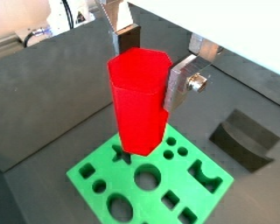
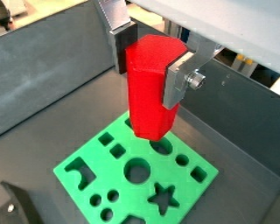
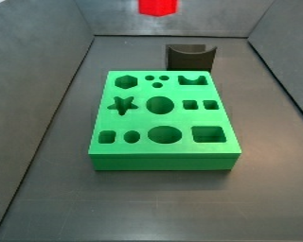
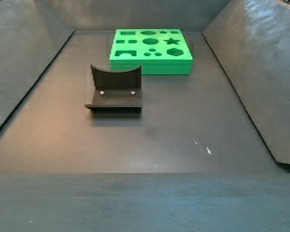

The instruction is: Insert the hexagon object.

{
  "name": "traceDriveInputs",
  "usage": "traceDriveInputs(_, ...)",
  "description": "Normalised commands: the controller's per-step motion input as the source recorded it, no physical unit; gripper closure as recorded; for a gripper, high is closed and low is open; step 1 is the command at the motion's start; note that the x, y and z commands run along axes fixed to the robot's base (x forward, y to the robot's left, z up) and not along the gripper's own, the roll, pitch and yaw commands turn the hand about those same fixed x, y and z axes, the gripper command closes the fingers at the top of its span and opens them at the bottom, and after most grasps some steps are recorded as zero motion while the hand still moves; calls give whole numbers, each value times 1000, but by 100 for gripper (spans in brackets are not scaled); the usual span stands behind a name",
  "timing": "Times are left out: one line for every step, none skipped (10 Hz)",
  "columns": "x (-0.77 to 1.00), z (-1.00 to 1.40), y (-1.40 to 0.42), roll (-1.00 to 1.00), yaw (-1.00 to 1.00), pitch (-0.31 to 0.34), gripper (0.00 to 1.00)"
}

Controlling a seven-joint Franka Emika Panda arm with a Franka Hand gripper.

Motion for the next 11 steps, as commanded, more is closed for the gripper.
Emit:
traceDriveInputs(-169,-829,366,0,0,-23,100)
traceDriveInputs(-131,-786,391,0,0,-7,100)
traceDriveInputs(-171,-817,434,0,0,-17,100)
traceDriveInputs(-209,-986,463,0,0,-10,100)
traceDriveInputs(-251,-900,429,0,0,-31,100)
traceDriveInputs(-291,-774,463,0,0,-44,100)
traceDriveInputs(-131,-637,526,-13,0,0,100)
traceDriveInputs(0,-480,337,-79,0,0,100)
traceDriveInputs(0,-203,0,-153,14,0,100)
traceDriveInputs(0,-189,0,-139,0,0,100)
traceDriveInputs(0,-337,0,-110,0,-14,100)
